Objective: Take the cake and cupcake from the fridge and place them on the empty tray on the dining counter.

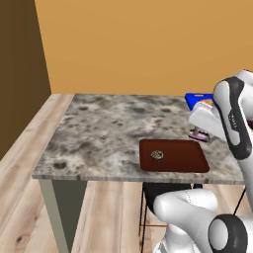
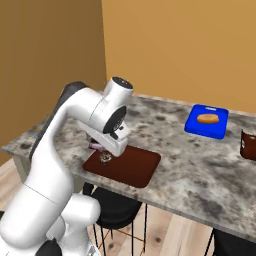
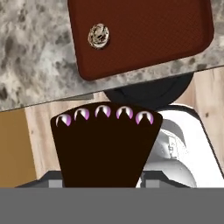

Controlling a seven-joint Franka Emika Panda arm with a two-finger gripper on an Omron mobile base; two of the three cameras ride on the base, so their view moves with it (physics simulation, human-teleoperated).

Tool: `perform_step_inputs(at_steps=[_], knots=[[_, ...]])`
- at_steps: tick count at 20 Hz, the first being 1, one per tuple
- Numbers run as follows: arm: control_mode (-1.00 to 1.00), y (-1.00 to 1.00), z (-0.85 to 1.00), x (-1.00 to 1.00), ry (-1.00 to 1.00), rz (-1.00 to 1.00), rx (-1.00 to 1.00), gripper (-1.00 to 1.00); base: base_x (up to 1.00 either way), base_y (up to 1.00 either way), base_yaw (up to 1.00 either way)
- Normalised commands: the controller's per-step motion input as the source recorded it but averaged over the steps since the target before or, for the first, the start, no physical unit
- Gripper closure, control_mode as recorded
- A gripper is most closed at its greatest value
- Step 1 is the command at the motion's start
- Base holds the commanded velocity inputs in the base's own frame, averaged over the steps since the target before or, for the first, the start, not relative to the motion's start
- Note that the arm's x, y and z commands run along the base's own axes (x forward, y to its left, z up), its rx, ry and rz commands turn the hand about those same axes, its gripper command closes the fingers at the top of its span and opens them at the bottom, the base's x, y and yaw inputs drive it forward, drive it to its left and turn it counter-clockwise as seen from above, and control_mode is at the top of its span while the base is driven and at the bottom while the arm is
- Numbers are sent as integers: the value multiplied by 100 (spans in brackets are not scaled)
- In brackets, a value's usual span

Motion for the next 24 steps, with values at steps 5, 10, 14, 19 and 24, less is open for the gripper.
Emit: perform_step_inputs(at_steps=[5, 10, 14, 19, 24], knots=[[-100, -48, -78, 53, 6, -2, -6, 100, 0, 0, 0], [-100, -33, -76, 17, -5, -2, -7, 100, 0, 0, 0], [-100, -10, -75, 12, -15, -6, -8, 100, 0, 0, 0], [-100, -5, -61, 39, -5, -9, -5, 100, 0, 0, 0], [-100, -7, -36, 63, 0, -6, 0, 100, 0, 0, 0]])
